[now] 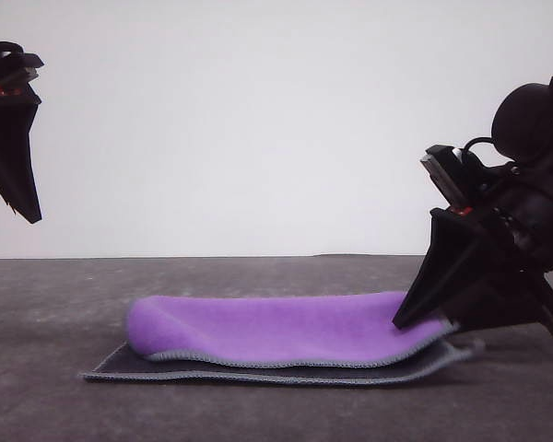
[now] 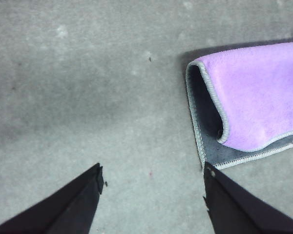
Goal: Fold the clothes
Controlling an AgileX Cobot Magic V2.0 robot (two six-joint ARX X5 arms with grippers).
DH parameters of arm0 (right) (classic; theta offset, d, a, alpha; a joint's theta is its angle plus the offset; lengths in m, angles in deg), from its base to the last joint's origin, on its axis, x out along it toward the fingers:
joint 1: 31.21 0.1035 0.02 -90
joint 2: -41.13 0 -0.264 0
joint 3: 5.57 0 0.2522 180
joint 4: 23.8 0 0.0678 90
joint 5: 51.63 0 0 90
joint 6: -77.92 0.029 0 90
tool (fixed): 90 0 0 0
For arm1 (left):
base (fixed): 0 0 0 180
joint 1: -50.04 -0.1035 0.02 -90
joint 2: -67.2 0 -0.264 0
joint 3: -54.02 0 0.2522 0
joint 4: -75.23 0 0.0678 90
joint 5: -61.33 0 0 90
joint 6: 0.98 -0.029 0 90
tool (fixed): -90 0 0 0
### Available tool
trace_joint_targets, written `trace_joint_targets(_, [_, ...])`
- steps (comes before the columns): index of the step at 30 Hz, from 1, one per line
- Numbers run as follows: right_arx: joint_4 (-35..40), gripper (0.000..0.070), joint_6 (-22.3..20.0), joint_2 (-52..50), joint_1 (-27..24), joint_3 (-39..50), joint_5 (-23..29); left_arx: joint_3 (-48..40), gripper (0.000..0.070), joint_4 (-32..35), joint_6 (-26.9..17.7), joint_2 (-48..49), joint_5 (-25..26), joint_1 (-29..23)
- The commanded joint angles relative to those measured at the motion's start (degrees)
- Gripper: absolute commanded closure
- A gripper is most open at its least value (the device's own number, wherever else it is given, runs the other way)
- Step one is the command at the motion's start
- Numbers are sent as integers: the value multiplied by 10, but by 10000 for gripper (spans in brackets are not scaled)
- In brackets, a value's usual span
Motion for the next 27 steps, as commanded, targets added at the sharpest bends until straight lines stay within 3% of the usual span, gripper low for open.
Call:
trace_joint_targets(1, [9, 686, 3, 11, 6, -2, -5, 5, 304, 3, 4, -5, -1, 1])
trace_joint_targets(6, [58, 694, 28, 11, 26, -2, -30, 5, 304, 3, 4, -5, -1, 1])
trace_joint_targets(18, [237, 694, 155, 39, 134, -15, -26, 5, 304, 4, 4, -5, -1, 1])
trace_joint_targets(27, [241, 694, 166, 106, 195, -96, -7, 5, 304, 4, 4, -5, -1, 1])
